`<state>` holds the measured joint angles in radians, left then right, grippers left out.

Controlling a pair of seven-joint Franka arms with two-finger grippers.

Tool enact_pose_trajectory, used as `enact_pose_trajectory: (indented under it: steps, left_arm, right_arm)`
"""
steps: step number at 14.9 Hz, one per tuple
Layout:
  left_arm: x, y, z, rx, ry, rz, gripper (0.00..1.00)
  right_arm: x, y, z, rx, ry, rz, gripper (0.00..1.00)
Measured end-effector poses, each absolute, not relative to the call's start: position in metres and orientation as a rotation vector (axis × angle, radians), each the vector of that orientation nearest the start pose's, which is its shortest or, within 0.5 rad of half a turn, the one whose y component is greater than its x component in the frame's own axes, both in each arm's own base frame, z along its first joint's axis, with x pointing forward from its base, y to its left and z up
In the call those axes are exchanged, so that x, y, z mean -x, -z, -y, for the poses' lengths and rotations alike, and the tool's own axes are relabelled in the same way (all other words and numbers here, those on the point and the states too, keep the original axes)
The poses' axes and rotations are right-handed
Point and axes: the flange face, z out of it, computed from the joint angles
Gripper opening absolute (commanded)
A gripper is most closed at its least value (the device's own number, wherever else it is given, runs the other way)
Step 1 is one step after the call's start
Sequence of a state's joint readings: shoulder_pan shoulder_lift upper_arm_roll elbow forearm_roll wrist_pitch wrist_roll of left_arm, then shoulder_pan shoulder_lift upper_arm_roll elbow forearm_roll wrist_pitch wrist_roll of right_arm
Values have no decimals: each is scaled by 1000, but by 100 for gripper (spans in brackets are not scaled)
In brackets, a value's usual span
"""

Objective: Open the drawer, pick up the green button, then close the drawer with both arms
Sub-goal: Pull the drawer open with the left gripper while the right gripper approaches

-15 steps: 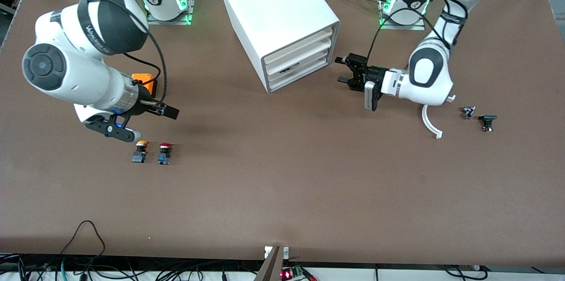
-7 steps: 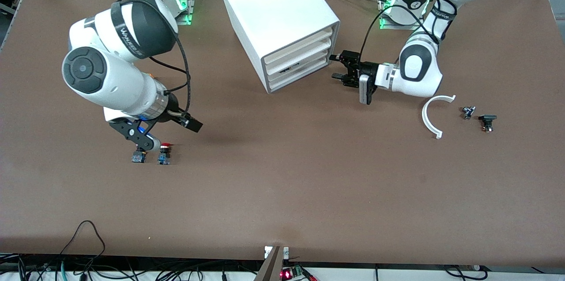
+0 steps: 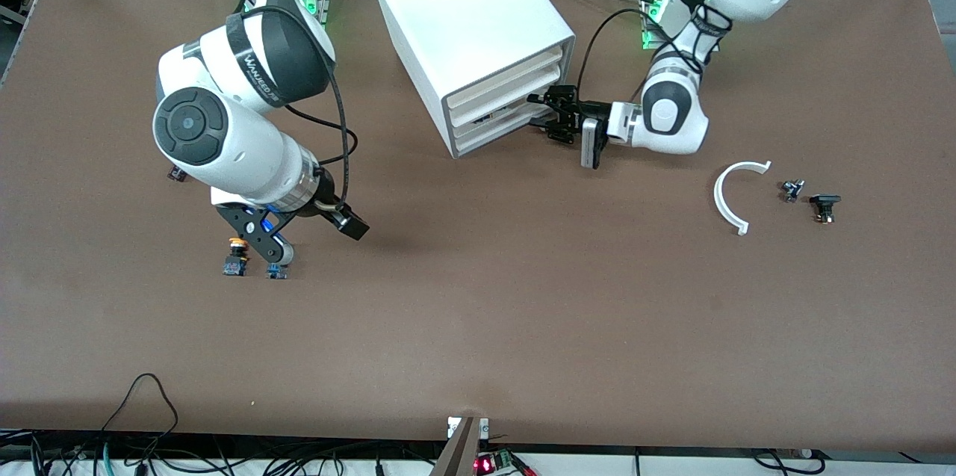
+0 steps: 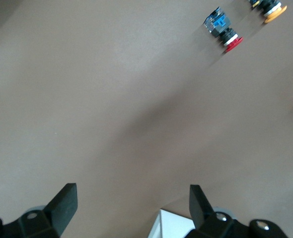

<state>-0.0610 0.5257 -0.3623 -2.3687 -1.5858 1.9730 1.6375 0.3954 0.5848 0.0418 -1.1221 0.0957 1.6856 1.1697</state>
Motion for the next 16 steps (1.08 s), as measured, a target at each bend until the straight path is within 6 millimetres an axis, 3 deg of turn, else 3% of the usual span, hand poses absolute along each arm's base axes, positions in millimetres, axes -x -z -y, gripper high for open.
enact_pose_trajectory:
  steps: [3, 4, 5, 8, 16]
  left_arm:
    - [-360, -106, 263, -1682, -55, 501, 61]
    - [-360, -106, 263, -1682, -57, 499, 52]
    - [-361, -106, 262, -1682, -59, 498, 33]
    - [-361, -106, 262, -1681, -61, 499, 16]
    - [-361, -110, 264, -1676, -65, 505, 0]
  right_arm:
    - [-655, -470, -321, 2802, -122, -1207, 100]
    - [-654, -469, -326, 2785, -115, -1233, 100]
    - [-655, -467, -330, 2766, -108, -1258, 100]
    - [-653, -466, -341, 2725, -93, -1311, 100]
    - [-644, -472, -376, 2540, -116, -1473, 100]
